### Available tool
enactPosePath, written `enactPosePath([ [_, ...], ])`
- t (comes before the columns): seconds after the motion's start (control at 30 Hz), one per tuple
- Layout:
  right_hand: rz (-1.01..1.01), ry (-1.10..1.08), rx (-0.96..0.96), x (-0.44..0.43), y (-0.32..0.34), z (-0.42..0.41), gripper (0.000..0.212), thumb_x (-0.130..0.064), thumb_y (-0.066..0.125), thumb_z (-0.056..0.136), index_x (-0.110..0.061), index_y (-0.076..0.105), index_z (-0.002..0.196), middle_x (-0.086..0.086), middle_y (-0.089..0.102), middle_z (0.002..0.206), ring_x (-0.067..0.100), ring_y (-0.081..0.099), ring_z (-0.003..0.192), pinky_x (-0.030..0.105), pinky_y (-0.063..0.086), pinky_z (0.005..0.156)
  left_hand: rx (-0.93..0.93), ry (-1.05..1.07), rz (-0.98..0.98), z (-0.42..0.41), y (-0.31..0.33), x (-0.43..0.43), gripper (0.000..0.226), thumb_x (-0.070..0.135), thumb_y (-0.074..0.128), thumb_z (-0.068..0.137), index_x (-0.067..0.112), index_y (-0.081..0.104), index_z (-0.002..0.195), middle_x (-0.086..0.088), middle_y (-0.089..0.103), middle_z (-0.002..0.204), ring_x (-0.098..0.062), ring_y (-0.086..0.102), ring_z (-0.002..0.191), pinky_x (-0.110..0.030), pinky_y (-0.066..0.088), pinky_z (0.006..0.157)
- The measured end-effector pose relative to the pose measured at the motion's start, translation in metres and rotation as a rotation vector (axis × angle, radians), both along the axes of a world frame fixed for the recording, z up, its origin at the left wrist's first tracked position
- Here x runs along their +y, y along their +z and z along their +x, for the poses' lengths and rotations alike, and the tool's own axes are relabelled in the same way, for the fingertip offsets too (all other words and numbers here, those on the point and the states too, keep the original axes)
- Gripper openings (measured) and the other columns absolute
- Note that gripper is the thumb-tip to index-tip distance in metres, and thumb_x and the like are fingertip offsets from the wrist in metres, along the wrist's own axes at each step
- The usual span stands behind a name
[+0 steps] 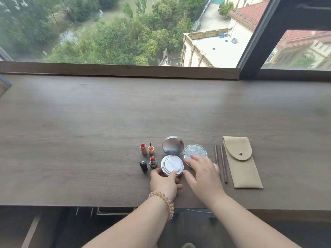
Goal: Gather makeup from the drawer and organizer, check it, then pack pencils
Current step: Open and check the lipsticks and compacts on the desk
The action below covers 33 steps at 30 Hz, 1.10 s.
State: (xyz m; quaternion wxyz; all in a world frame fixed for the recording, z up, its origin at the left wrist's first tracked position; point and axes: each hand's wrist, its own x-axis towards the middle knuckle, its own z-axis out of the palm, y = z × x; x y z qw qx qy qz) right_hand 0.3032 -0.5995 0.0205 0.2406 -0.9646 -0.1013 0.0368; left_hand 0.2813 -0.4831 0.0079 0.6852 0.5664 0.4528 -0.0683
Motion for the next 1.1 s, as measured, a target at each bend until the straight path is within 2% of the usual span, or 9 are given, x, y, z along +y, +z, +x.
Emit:
enactPosePath([
  [0.13,-0.095,-0.093,0.081,-0.018,0.003,0.017,0.056,-0.038,0.061,0.084,-0.031,0.043,0.137,-0.003,0.034,0.151,0.019,0.029,0.137,0.038,0.024,0.107,0.015,0.014,0.047,-0.001,0.001,0.002,0.036,0.015,0.066,0.082,0.019,0.041,0.106,-0.017,0.071,0.082,-0.024,0.065,0.048,-0.019,0.042,0.035],
  [0.3,-0.129,-0.054,0.191,-0.023,0.001,0.036,0.079,-0.042,0.066,0.079,-0.033,0.024,0.146,-0.004,0.018,0.157,0.017,0.017,0.143,0.036,0.017,0.113,0.003,-0.045,0.067,-0.005,0.003,0.003,0.037,0.016,0.067,0.081,0.018,0.04,0.106,-0.016,0.07,0.085,-0.019,0.062,0.045,-0.014,0.037,0.032],
  [0.4,-0.125,-0.026,0.246,-0.021,-0.001,0.045,0.083,-0.037,0.067,0.077,-0.032,0.022,0.146,-0.004,0.02,0.156,0.017,0.019,0.142,0.037,0.015,0.113,-0.001,-0.074,0.061,-0.008,0.004,0.004,0.039,0.018,0.068,0.08,0.019,0.04,0.107,-0.014,0.07,0.085,-0.019,0.064,0.048,-0.017,0.04,0.037],
  [0.53,-0.059,-0.022,0.207,-0.023,-0.002,0.05,0.079,-0.031,0.071,0.072,-0.028,0.034,0.142,-0.006,0.038,0.146,0.013,0.035,0.135,0.033,0.02,0.11,0.003,-0.1,0.065,-0.015,0.012,0.004,0.044,0.023,0.067,0.079,0.021,0.035,0.109,-0.01,0.068,0.084,-0.016,0.062,0.048,-0.024,0.043,0.052],
  [0.63,0.112,-0.111,0.205,-0.028,0.004,0.046,0.077,-0.033,0.076,0.066,-0.031,0.043,0.135,-0.007,0.047,0.134,0.012,0.044,0.125,0.032,0.026,0.11,-0.037,-0.123,0.065,-0.02,0.028,0.001,0.036,0.017,0.064,0.081,0.018,0.041,0.107,-0.005,0.062,0.085,-0.016,0.058,0.055,-0.025,0.038,0.051],
  [0.7,0.375,-0.172,0.288,-0.034,0.016,0.041,0.077,-0.036,0.082,0.059,-0.034,0.049,0.129,-0.008,0.053,0.125,0.01,0.051,0.115,0.032,0.039,0.103,-0.134,-0.194,0.009,-0.02,0.041,-0.001,0.035,0.014,0.066,0.08,0.017,0.047,0.109,0.0,0.059,0.085,-0.014,0.056,0.065,-0.024,0.041,0.059],
  [0.83,0.815,-0.122,0.464,-0.038,0.049,0.028,0.075,-0.047,0.081,0.046,-0.033,0.058,0.117,0.003,0.057,0.11,0.011,0.06,0.094,0.023,0.049,0.082,-0.333,-0.42,-0.173,-0.011,0.063,0.004,0.075,0.032,0.079,0.055,0.035,0.047,0.122,0.002,0.055,0.118,-0.01,0.059,0.104,-0.032,0.05,0.083],
  [0.93,0.916,-0.064,0.507,-0.036,0.066,0.021,0.074,-0.051,0.077,0.05,-0.024,0.062,0.117,0.012,0.059,0.112,0.014,0.062,0.098,0.024,0.048,0.082,-0.42,-0.493,-0.436,-0.003,0.079,0.006,0.085,0.029,0.082,0.061,0.038,0.039,0.134,-0.002,0.054,0.133,-0.019,0.061,0.114,-0.036,0.051,0.083],
  [1.1,0.957,-0.054,0.443,-0.035,0.08,0.011,0.087,-0.068,0.079,0.047,-0.019,0.064,0.117,0.019,0.064,0.118,0.026,0.059,0.114,0.032,0.048,0.093,-0.523,-0.469,-0.534,0.0,0.094,0.006,0.075,0.018,0.08,0.064,0.026,0.046,0.131,-0.017,0.06,0.127,-0.03,0.064,0.108,-0.039,0.053,0.082],
])
